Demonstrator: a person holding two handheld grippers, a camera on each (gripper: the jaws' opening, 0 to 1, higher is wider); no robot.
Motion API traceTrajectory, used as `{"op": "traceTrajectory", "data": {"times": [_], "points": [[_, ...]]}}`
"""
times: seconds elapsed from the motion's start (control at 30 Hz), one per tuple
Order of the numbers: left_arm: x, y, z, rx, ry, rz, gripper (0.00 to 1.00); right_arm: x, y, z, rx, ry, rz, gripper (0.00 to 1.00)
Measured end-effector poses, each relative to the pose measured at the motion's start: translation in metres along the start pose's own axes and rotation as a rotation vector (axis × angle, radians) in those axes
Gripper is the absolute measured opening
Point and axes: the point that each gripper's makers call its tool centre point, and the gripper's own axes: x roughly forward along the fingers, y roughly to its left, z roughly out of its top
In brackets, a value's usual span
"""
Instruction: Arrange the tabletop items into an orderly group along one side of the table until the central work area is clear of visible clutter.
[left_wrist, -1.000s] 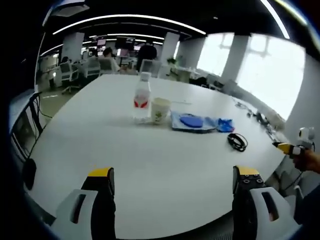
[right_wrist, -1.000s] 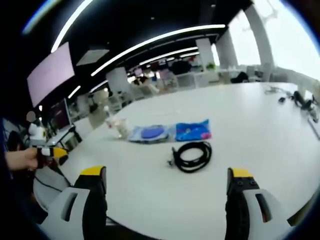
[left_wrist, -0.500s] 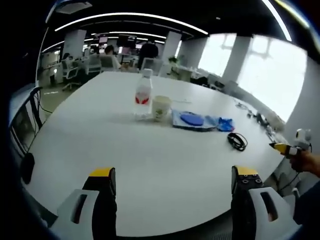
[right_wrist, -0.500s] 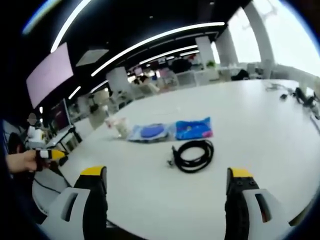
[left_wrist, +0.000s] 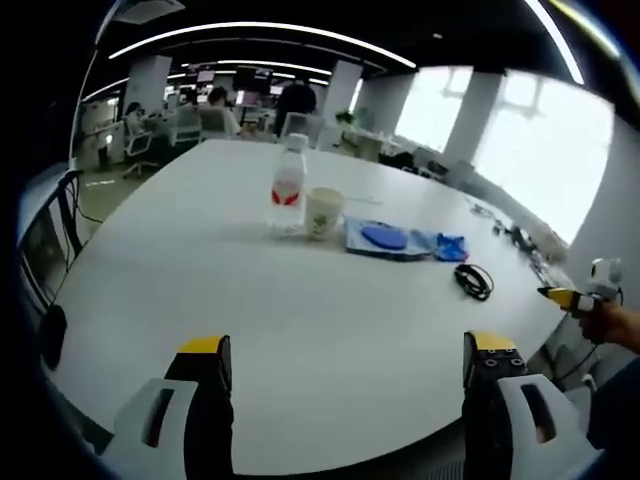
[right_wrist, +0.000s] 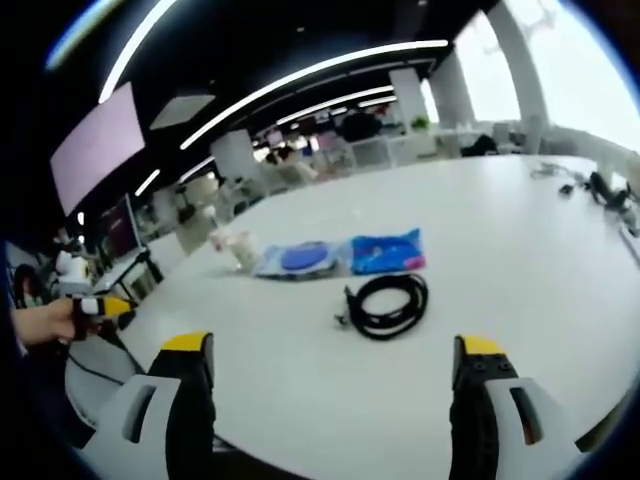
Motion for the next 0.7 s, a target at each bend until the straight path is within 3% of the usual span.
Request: {"op": "traceTrajectory", "data": {"times": [0.13, 0.3, 0.7], "points": [[0.002, -0.001, 0.0, 0.011, 0.011, -0.005, 0.95, -0.001, -0.004, 0.001, 0.015, -0.016, -0.005, 0.97], [0.005, 0.0, 0.004, 0.001, -0.002, -0.004, 0.95, 0.001, -0.005, -0.01, 0.006, 0.027, -0.006, 0.97], [0.006, 0.0, 0.004, 0.004, 0.01, -0.003, 0.94, 0.016, -0.002, 0.005, 0.027, -0.007, 0.011, 0.96]]}}
